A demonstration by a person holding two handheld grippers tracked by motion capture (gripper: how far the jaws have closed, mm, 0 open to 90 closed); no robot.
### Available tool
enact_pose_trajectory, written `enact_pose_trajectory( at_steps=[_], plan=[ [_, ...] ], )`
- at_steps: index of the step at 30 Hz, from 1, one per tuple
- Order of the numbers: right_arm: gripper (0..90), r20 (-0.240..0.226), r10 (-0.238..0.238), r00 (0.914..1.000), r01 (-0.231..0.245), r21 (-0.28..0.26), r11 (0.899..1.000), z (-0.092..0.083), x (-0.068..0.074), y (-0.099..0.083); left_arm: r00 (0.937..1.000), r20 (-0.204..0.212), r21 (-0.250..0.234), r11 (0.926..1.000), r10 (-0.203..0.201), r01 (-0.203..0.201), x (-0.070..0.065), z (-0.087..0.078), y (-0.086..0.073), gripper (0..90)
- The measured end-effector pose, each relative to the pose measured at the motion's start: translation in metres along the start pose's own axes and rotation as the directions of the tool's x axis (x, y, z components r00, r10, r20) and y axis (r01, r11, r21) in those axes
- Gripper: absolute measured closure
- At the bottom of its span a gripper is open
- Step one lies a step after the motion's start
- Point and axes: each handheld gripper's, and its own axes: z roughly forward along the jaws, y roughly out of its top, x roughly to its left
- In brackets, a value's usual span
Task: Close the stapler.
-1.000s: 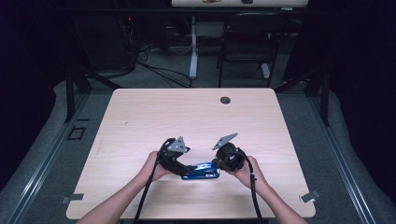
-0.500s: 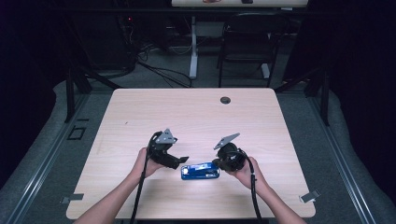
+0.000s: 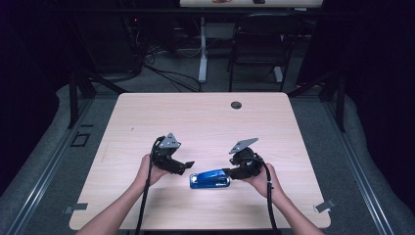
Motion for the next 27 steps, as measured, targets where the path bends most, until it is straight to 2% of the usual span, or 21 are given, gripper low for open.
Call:
enact_pose_trajectory(
  at_steps=[3, 4, 7, 8, 11, 12, 15, 16, 17, 19, 22, 23, 24, 25, 26, 27],
  plan=[
    [32.4, 0.028, 0.015, 0.9995, -0.015, -0.002, 1.000, -0.010, -0.002, -0.002, 0.9988, -0.019, 0.007, 0.9990, -0.044, 0.044, 0.006, -0.006, 0.000, 6.9],
    [29.6, 0.032, 0.012, 0.9994, -0.012, -0.002, 1.000, -0.012, -0.004, -0.003, 0.9972, -0.036, -0.005, 0.9978, -0.066, 0.065, 0.010, -0.010, -0.001, 6.8],
    [20.3, 0.064, 0.031, 0.9975, -0.031, -0.003, 1.000, -0.020, -0.008, -0.006, 0.9960, -0.044, -0.004, 0.9970, -0.077, 0.077, 0.014, -0.013, -0.002, 5.2],
    [16.6, 0.067, 0.037, 0.9971, -0.036, -0.013, 0.999, -0.024, -0.011, -0.008, 0.9939, -0.060, -0.005, 0.9957, -0.092, 0.092, 0.018, -0.016, -0.005, 4.2],
    [13.1, 0.086, 0.064, 0.9942, -0.062, -0.032, 0.998, -0.033, -0.019, -0.014, 0.9916, -0.083, 0.009, 0.9949, -0.099, 0.100, 0.024, -0.017, -0.008, 1.0],
    [9.8, 0.098, 0.084, 0.9916, -0.081, -0.041, 0.996, -0.038, -0.023, -0.018, 0.9883, -0.095, 0.017, 0.9925, -0.119, 0.121, 0.030, -0.017, -0.013, 0.3],
    [1.4, 0.127, 0.126, 0.9838, -0.122, -0.043, 0.992, -0.044, -0.033, -0.030, 0.9828, -0.115, 0.036, 0.9881, -0.145, 0.150, 0.041, -0.016, -0.022, 0.2],
    [0.0, 0.134, 0.144, 0.9804, -0.140, -0.043, 0.989, -0.045, -0.037, -0.035, 0.9802, -0.124, 0.037, 0.9864, -0.154, 0.160, 0.044, -0.015, -0.025, 0.1],
    [0.0, 0.149, 0.159, 0.9759, -0.155, -0.038, 0.987, -0.047, -0.041, -0.041, 0.9802, -0.124, 0.037, 0.9864, -0.154, 0.160, 0.044, -0.015, -0.025, 0.1],
    [0.0, 0.174, 0.178, 0.9686, -0.174, -0.038, 0.984, -0.049, -0.049, -0.053, 0.9751, -0.159, 0.057, 0.9845, -0.155, 0.166, 0.051, -0.014, -0.031, 0.1],
    [0.0, 0.186, 0.221, 0.9573, -0.218, -0.035, 0.975, -0.050, -0.057, -0.070, 0.9696, -0.177, 0.102, 0.9767, -0.169, 0.189, 0.059, -0.009, -0.038, 0.1],
    [0.0, 0.192, 0.229, 0.9543, -0.231, -0.013, 0.973, -0.049, -0.061, -0.077, 0.9696, -0.177, 0.102, 0.9767, -0.169, 0.189, 0.059, -0.009, -0.038, 0.0],
    [0.0, 0.189, 0.239, 0.9526, -0.245, 0.010, 0.969, -0.047, -0.063, -0.082, 0.9664, -0.181, 0.127, 0.9701, -0.182, 0.207, 0.064, -0.006, -0.043, 0.0],
    [0.0, 0.189, 0.239, 0.9526, -0.245, 0.010, 0.969, -0.047, -0.063, -0.082, 0.9664, -0.181, 0.127, 0.9701, -0.182, 0.207, 0.064, -0.006, -0.043, 0.0],
    [0.0, 0.187, 0.243, 0.9518, -0.258, 0.057, 0.965, -0.040, -0.067, -0.093, 0.9606, -0.195, 0.143, 0.9632, -0.198, 0.228, 0.068, -0.002, -0.048, 0.1],
    [0.0, 0.191, 0.248, 0.9499, -0.265, 0.070, 0.962, -0.037, -0.069, -0.096, 0.9595, -0.202, 0.151, 0.9616, -0.197, 0.229, 0.070, 0.000, -0.050, 0.1]
  ],
)
